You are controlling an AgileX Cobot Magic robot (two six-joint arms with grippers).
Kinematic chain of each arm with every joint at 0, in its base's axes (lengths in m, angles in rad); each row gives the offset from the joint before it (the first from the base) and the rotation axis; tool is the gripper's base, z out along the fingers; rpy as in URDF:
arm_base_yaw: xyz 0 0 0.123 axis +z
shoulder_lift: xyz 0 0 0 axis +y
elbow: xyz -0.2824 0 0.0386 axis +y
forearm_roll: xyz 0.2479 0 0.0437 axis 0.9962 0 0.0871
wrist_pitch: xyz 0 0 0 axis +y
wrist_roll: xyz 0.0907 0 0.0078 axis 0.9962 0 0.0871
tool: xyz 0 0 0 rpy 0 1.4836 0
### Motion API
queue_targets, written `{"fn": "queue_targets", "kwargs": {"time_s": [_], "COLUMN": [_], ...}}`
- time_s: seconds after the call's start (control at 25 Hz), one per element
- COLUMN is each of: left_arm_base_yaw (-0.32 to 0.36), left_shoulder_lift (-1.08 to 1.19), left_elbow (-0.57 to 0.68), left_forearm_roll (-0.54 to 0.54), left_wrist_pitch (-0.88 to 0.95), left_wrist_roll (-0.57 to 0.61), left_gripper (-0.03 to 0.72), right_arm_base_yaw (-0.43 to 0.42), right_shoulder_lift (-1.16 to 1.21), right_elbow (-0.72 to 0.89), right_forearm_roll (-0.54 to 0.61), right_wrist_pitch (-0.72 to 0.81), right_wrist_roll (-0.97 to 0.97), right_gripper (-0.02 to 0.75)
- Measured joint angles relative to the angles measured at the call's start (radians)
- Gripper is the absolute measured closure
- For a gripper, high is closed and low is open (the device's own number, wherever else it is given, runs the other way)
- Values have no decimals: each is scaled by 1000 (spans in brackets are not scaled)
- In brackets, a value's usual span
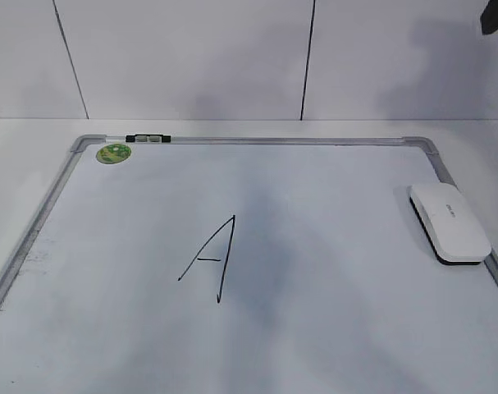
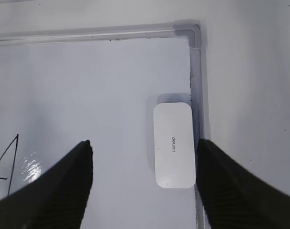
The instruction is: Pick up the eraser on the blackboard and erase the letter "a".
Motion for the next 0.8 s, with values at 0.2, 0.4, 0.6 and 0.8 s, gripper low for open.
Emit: {"fn": "queue_targets", "kwargs": {"time_s": [0.2,0.4,0.6,0.8], "left_arm_base_yaw": [0,0,0,-7], "left_shoulder_lift": [-176,-348,-506,-635], "left_elbow": [0,0,0,0], "left_forearm_roll": [0,0,0,-29], "left_wrist_pitch": [49,95,113,128], "left_wrist_roll": [0,0,0,-1], "left_gripper": [449,450,452,453], "right_arm_base_yaw": [14,70,81,81], "right_shoulder_lift": [-60,-130,-247,-401], "right_elbow": [0,11,89,217], "right_forearm_roll": [11,5,-8,-44], "right_wrist_pitch": [4,6,7,10], "right_wrist_roll": [11,13,32,69], "right_gripper": [190,190,190,190]}}
